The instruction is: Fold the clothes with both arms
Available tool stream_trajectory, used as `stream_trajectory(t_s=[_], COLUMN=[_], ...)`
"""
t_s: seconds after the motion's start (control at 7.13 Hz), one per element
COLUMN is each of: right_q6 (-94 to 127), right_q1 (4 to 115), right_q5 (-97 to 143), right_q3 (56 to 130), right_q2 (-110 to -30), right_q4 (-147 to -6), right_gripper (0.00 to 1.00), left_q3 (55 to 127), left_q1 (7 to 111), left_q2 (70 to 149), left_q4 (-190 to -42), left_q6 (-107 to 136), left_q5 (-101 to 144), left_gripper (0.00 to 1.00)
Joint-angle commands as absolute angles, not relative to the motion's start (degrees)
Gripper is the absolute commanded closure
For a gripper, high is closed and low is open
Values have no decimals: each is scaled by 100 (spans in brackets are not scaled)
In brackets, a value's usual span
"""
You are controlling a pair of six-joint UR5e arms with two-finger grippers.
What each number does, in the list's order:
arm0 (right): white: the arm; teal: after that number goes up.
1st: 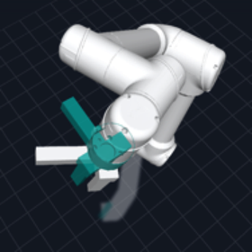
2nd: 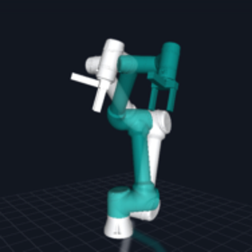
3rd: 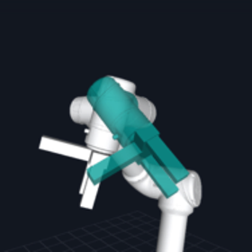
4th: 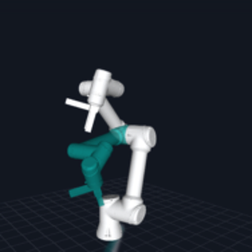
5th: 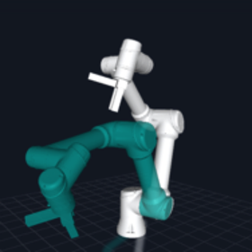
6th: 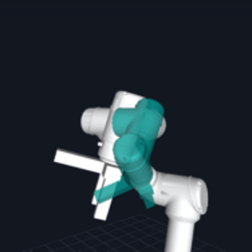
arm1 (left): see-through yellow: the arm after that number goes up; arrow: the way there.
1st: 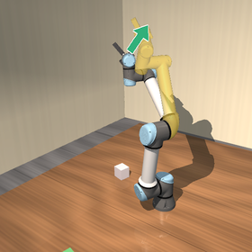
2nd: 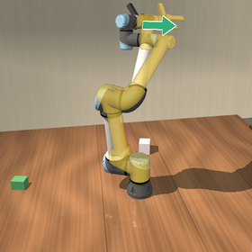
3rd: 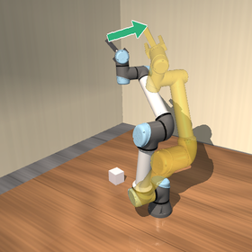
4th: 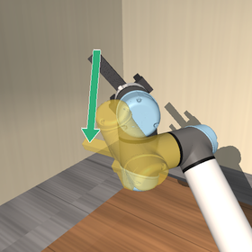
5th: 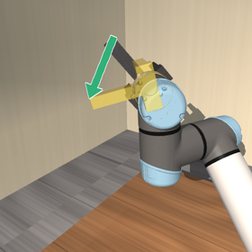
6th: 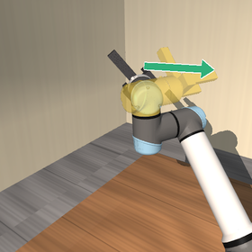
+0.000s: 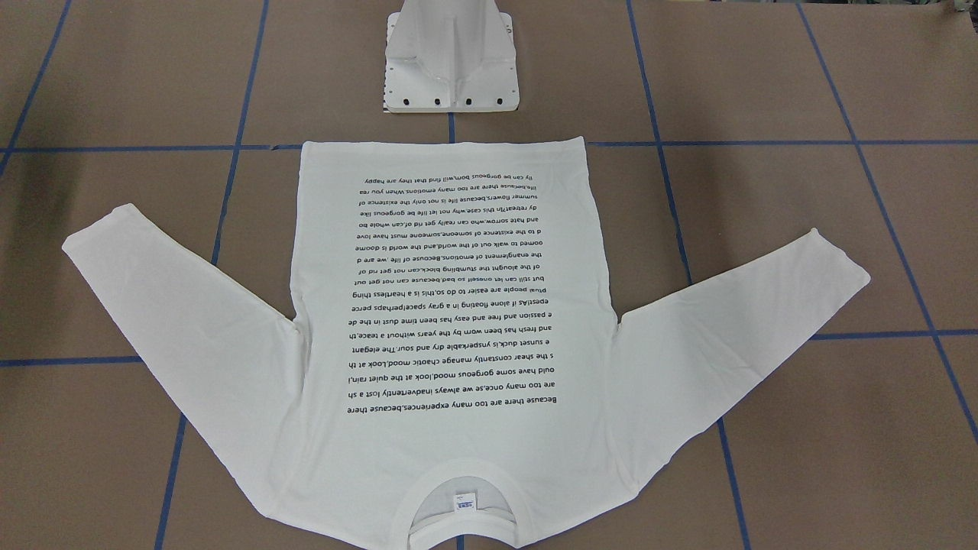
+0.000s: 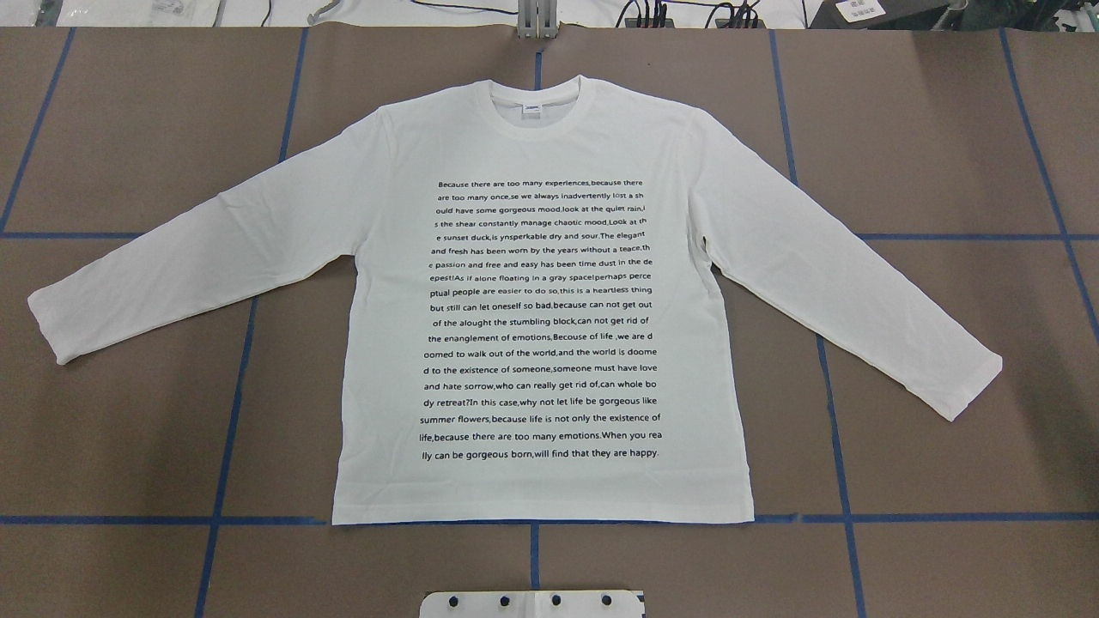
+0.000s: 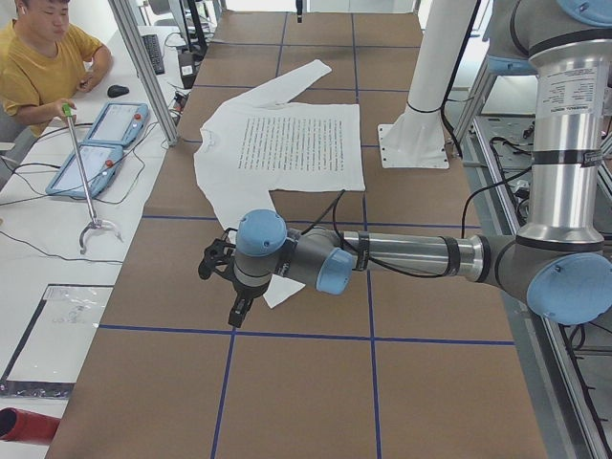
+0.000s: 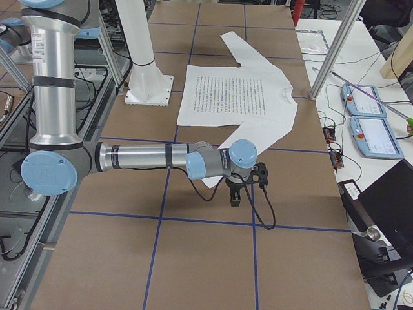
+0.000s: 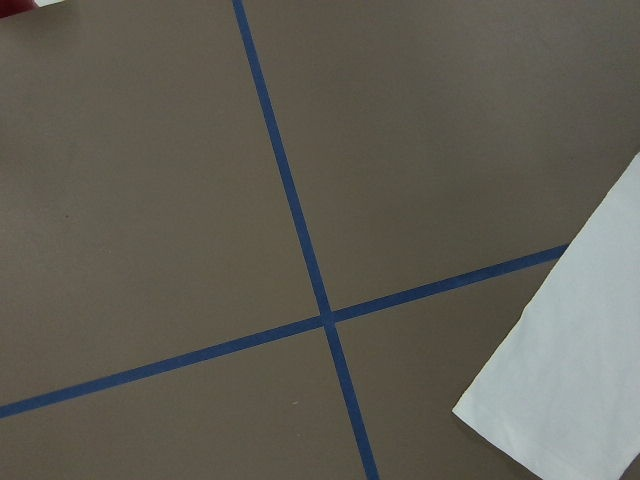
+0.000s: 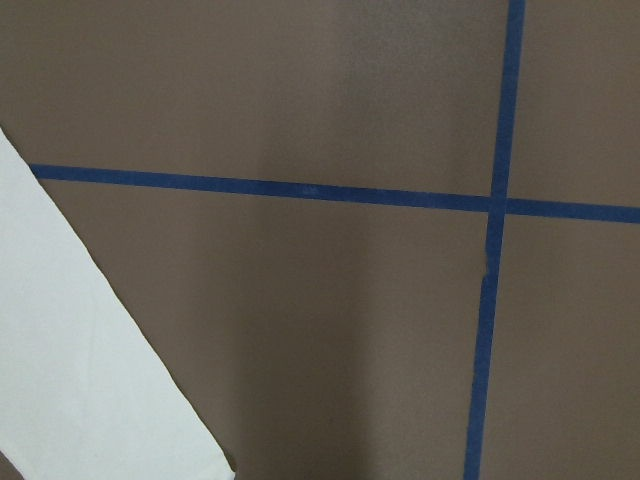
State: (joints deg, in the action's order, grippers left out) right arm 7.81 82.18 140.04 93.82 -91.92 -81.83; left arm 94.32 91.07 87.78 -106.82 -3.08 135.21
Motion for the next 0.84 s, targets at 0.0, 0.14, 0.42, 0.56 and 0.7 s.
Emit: stream_trajectory(t_s=[0.0, 0.14, 0.42, 0.56, 0.7], right_q6=[817, 835, 1192, 1387, 2059], right_q1=[8069, 7877, 7499, 7349, 7078], right_q5=[14010, 14010, 13966, 13957, 13931], right_q3=[9299, 9308, 9282, 9273, 9272], right_q2=[-9228, -9229, -9263, -9298, -9368], right_q4=[-7822, -7822, -7813, -7718, -7334], right_gripper=[0, 0, 0, 0, 1], left_q3=[9448, 9457, 9440, 9474, 9483], left_q1=[9105, 9105, 9105, 9105, 9105], left_q2=[8754, 8754, 8745, 8745, 8745], left_q4=[-10687, -10687, -10687, -10687, -10696], left_q6=[-299, -299, -308, -308, -308], left_q5=[13526, 13526, 13526, 13535, 13535], left_gripper=[0, 0, 0, 0, 0])
